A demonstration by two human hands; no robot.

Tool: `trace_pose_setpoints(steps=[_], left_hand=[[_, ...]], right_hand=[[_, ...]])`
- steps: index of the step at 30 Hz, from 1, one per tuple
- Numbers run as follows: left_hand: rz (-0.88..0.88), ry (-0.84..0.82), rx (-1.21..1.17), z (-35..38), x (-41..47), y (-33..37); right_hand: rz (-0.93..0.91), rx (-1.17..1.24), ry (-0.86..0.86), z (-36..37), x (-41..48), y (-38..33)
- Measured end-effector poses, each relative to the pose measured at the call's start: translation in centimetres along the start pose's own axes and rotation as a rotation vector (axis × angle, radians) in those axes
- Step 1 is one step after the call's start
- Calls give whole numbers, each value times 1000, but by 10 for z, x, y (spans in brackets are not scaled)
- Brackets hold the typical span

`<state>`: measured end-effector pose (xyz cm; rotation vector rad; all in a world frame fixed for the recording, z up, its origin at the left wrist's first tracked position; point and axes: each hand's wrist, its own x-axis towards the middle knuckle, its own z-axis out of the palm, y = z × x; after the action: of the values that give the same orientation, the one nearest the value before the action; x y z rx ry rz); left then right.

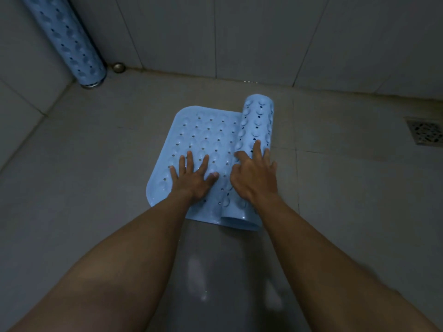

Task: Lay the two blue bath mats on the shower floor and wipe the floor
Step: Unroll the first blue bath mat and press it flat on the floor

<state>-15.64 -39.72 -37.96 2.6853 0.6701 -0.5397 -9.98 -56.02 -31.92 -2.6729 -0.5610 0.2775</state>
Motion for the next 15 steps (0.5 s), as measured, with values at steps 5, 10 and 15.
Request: trace_pose_setpoints(steps=[5, 10, 15], left_hand=[[-17, -21, 34, 1, 1, 2], [-40, -17, 38, 3, 0, 5], [-70, -27, 31, 5, -1, 10]], right_hand=[[75, -49, -57, 0, 5, 15], [94, 20, -84, -8, 3, 21], [60, 8, -77, -9, 1, 25]])
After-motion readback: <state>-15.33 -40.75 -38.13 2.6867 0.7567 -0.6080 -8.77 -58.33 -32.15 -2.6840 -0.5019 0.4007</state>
